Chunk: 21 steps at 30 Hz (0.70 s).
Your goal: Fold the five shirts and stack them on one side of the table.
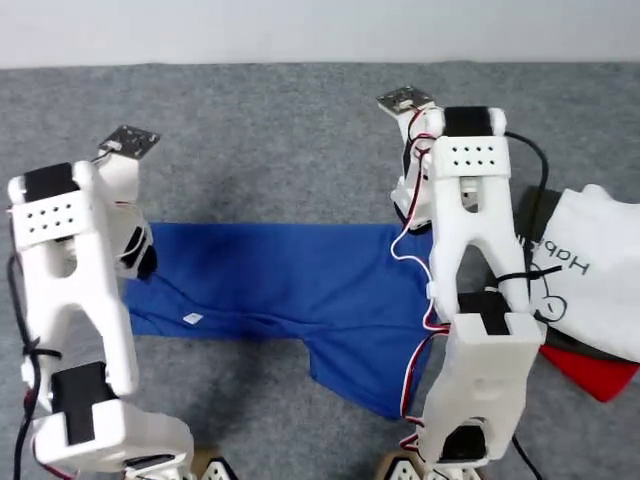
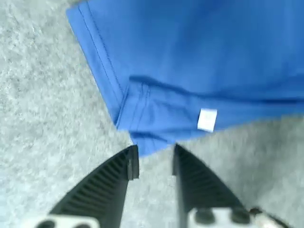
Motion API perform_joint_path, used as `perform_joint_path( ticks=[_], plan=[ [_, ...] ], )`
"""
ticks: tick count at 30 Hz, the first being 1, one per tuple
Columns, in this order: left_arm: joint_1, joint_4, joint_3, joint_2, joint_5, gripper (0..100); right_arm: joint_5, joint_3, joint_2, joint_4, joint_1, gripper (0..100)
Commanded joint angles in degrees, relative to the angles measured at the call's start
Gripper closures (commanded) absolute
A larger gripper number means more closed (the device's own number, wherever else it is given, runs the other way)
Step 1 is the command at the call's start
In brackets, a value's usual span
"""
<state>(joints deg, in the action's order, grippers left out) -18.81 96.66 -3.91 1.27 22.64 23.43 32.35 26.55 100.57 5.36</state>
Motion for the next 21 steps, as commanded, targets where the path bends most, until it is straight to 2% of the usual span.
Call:
perform_joint_path(
  ticks=[1, 8, 14, 21],
  plan=[
    [3.78, -4.22, 0.13, 4.31, -2.64, 100, -0.62, 2.46, -4.62, 2.51, 0.4, 98.7],
    [6.33, -10.81, 0.22, 18.02, -6.42, 99, -0.62, 2.46, -4.79, 2.51, -0.22, 98.7],
    [5.19, -3.25, -0.22, 22.07, -5.54, 100, -0.53, 0.35, -7.25, 2.42, -1.45, 98.7],
    [1.85, 0.35, -10.15, 13.01, 0.62, 100, -0.35, -5.54, -9.45, 2.42, -3.3, 98.7]
  ],
)
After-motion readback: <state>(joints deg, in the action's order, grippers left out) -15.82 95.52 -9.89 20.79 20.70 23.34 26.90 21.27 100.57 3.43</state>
